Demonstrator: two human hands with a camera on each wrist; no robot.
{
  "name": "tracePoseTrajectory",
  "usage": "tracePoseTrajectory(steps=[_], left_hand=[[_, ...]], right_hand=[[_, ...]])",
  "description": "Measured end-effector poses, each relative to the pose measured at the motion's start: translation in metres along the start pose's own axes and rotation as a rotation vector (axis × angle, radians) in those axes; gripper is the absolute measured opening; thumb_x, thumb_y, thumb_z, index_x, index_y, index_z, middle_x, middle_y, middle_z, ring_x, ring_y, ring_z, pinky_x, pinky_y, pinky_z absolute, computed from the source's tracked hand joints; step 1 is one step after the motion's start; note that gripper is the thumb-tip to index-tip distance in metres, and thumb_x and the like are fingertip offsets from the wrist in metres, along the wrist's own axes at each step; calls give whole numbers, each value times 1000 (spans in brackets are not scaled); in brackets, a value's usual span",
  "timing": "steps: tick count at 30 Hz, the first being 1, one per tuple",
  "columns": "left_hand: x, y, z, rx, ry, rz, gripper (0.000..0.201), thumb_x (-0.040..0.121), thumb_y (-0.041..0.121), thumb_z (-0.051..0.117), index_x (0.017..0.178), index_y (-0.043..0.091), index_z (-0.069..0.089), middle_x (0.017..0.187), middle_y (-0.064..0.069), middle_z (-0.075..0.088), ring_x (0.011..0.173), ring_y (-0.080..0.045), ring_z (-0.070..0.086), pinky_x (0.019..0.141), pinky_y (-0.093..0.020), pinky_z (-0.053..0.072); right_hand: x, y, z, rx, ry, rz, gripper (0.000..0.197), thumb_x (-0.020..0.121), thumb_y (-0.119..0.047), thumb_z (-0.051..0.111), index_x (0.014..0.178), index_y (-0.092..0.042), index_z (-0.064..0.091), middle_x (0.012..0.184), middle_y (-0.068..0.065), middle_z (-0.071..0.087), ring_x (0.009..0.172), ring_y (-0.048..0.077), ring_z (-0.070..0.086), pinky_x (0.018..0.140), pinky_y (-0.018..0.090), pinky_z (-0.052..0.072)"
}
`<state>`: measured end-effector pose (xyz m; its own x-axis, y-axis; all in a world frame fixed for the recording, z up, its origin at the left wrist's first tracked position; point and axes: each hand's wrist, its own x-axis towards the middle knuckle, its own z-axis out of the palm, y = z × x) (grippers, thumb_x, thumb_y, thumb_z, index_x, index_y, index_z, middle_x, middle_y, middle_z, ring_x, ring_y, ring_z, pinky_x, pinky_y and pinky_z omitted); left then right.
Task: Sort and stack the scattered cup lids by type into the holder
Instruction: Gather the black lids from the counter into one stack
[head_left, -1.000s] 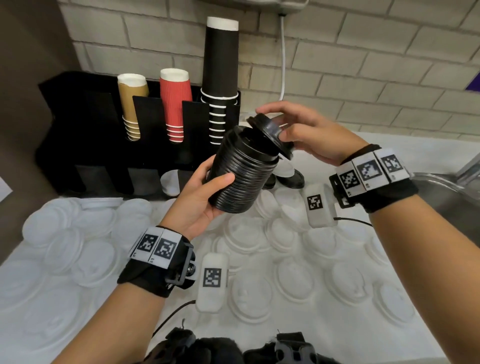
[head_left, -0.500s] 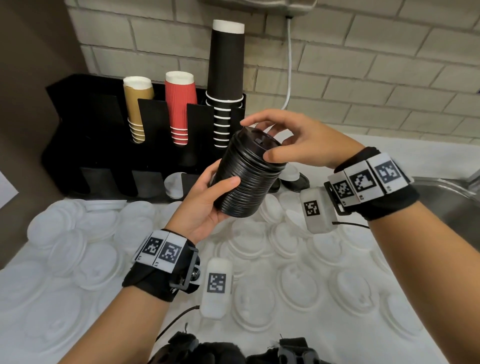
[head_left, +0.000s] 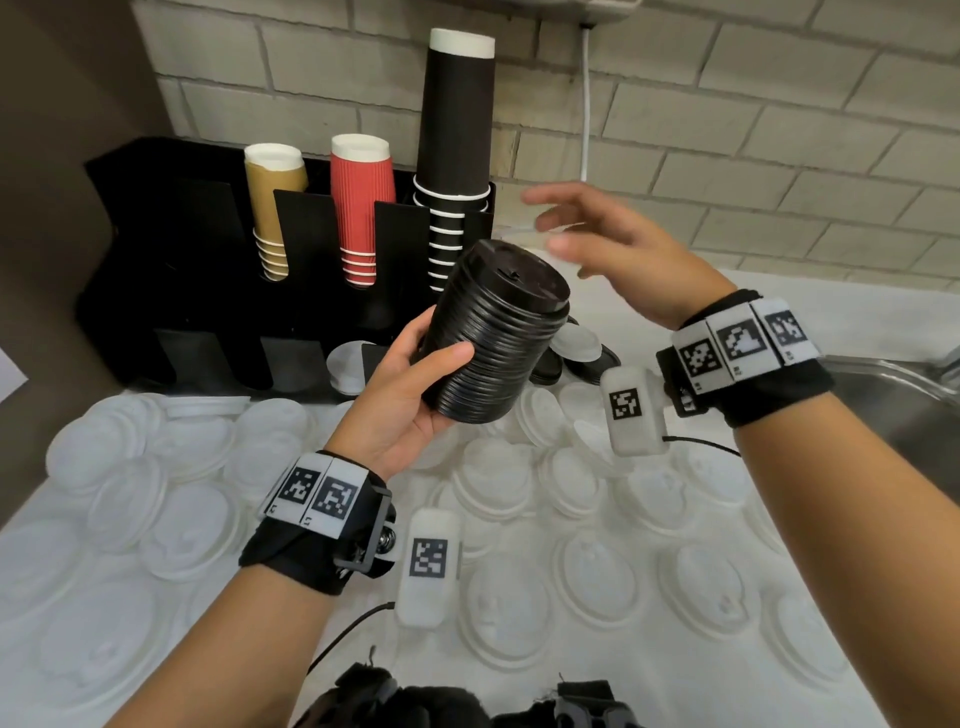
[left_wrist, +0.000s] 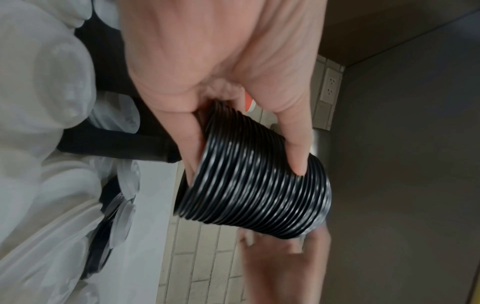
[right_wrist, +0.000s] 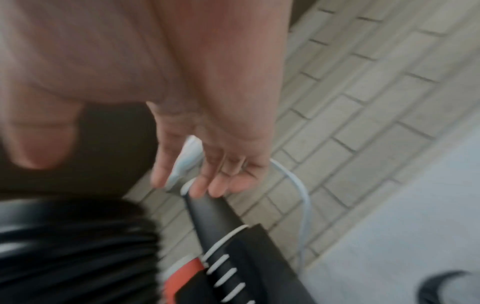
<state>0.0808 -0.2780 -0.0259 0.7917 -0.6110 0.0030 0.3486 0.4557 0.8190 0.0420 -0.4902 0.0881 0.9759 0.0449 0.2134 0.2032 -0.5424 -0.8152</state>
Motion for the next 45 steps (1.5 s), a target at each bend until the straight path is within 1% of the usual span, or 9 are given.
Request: tracePoseTrajectory(steps=[4,10,13,16,19,24,31,36,45], left_hand=[[2,9,-8,-17,33,51,69,76,19,72,140,19,47,126,-4,64,109,-19,67,74,-33,58],[2,19,-23,3,68,102,79,67,26,76,140,20,47,125,-3,66,113,-22,65,76,-35,58],[4,23,-25,19,73,117,69,73,22,72,138,20,49,119,-2,69,111,-22,66,75,-35,58],[9,27,-26,24,76,125,63,75,21,72,134,20,51,117,0,70,108,-20,68,74,-34,58],[12,29,-29,25,88,134,56,79,17,67,132,21,52,118,-1,69,108,-20,68,74,-34,58],[13,26,-36,16,119,140,61,78,17,67,136,22,50,119,-1,68,109,-20,67,74,-35,58],[14,23,-37,37,115,140,56,78,17,66,132,25,53,116,1,70,107,-19,68,73,-34,58],[12,23,-37,38,117,142,55,78,16,67,130,25,54,115,2,71,106,-19,69,72,-33,58],[8,21,-34,13,123,132,68,70,21,74,134,23,52,116,1,71,106,-20,68,72,-35,58]], right_hand=[[24,63,-11,-37,276,406,28,82,-39,65,108,-33,58,97,-9,58,94,11,53,73,25,43],[42,146,-14,-699,-22,871,60,84,-39,65,132,-6,48,128,12,55,115,30,56,91,31,45],[49,164,-15,-850,-78,885,57,82,-43,67,123,-6,54,113,13,62,100,31,61,79,31,47],[59,185,-15,-907,-101,876,88,83,-52,64,148,-8,25,146,15,42,129,33,45,103,39,40],[71,194,-8,-637,-17,893,114,57,-76,57,149,-22,18,147,12,40,132,34,42,104,42,38],[79,207,-16,-774,-18,777,47,96,-26,50,139,-12,40,133,17,50,120,36,51,98,45,43],[65,203,-8,-758,-285,761,42,94,-46,48,130,-25,54,138,5,52,123,28,48,98,30,32],[63,209,-11,-748,-255,792,37,82,-45,64,114,-30,53,87,-6,55,84,20,54,80,30,41],[58,162,-15,-375,305,798,44,87,-47,49,125,-27,41,131,18,37,108,38,48,96,43,41]])
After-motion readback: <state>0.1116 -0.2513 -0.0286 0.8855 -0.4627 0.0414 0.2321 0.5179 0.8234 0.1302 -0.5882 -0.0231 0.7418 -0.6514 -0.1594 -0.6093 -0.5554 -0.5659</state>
